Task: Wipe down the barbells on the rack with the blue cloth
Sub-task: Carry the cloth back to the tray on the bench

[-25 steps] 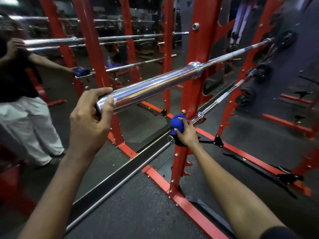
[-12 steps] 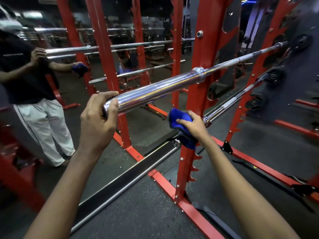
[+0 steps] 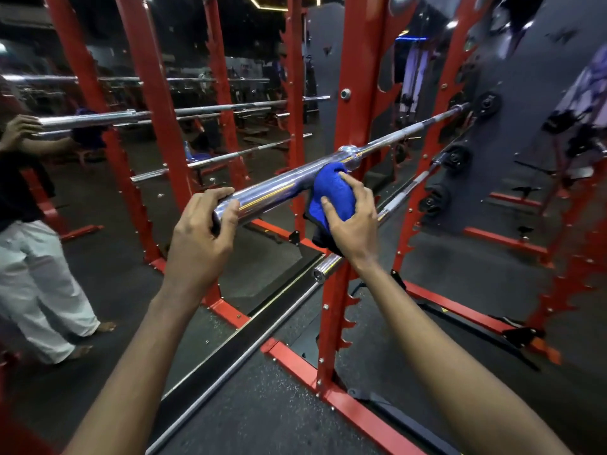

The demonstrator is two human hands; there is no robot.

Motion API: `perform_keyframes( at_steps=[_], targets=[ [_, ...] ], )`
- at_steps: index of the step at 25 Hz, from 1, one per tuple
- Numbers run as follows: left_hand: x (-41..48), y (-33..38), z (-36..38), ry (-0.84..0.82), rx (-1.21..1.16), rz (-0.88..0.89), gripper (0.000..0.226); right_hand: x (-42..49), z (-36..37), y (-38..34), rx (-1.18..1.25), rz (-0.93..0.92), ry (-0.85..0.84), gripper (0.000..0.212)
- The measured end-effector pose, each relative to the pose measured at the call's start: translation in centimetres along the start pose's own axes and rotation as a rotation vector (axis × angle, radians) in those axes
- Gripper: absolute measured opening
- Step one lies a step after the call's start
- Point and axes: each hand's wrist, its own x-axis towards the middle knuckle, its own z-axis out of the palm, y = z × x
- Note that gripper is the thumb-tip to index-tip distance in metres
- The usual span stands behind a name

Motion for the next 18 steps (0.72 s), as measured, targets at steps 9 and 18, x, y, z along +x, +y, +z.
perform_keyframes(
  at_steps=[9, 18],
  targets=[
    [1.9, 7.4, 6.7, -0.347, 0.124, 0.312, 0.048, -3.4, -16.8, 2.8, -0.406, 0.277, 0.076, 0.065],
    [-0.9, 17.8, 19.9, -0.997, -0.333, 0.188, 0.06, -10.2, -38.7, 2.3, -0.806, 0.553, 0.245, 0.063]
  ],
)
